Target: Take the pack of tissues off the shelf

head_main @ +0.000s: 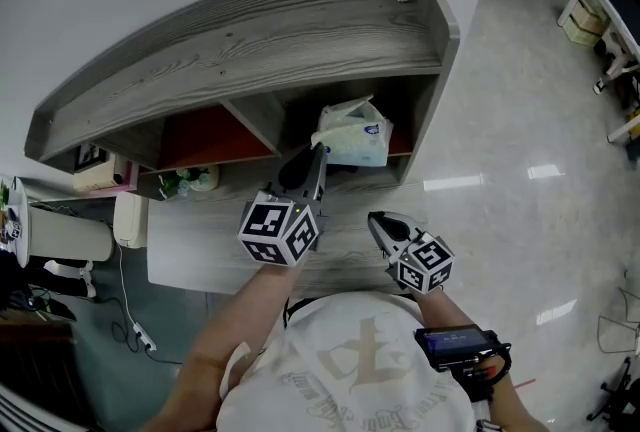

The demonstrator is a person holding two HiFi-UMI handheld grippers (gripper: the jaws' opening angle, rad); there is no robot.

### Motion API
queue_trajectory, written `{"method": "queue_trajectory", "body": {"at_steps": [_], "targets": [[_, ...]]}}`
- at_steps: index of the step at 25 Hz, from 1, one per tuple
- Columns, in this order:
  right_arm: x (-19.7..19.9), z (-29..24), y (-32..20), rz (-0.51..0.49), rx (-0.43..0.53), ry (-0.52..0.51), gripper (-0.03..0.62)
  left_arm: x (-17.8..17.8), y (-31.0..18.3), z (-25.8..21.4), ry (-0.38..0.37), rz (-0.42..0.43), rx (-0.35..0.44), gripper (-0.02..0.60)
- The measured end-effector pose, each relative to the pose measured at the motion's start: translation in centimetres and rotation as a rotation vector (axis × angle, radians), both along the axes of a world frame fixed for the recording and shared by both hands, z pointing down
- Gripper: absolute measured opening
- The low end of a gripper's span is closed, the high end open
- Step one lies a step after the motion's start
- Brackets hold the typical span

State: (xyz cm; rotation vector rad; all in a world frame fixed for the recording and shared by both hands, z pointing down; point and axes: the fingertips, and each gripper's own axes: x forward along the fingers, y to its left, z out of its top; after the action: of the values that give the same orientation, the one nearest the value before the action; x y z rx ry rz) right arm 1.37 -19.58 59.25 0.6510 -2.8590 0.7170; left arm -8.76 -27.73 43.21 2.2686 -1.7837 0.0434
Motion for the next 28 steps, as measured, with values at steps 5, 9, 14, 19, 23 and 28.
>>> {"method": "queue_trajectory", "body": {"at_steps": [5, 9, 14, 19, 23, 28], "targets": [[-0.4, -0.2, 0.7, 0.0, 0.004, 0.005, 0.005, -0.3, 1.2, -0.1, 0.018, 0.014, 0.005, 0.035], [-1.0, -0.3, 1.1, -0.001, 0.011, 0.009, 0.005, -0.6, 2.4, -0.2, 0.023, 0.028, 0.014, 0.035], [-1.6, -0.6, 1.8, -0.001, 0.017, 0.01, 0.005, -1.4, 3.9, -0.3, 0.029, 0.033, 0.018, 0.035], [-2.3, -0.8, 2.7, -0.009, 0.022, 0.013, 0.005, -2.0, 5.7, -0.2, 0.04, 0.03, 0.026, 0.035], [-3.0, -1.1, 3.6, -0.019, 0.026, 0.016, 0.005, -2.8, 7.3, 0.1, 0.043, 0.03, 0.028, 0.035], [-3.6, -1.4, 4.6, -0.031, 0.032, 0.026, 0.005, -4.0, 9.1, 0.7, 0.046, 0.012, 0.033, 0.035]]}}
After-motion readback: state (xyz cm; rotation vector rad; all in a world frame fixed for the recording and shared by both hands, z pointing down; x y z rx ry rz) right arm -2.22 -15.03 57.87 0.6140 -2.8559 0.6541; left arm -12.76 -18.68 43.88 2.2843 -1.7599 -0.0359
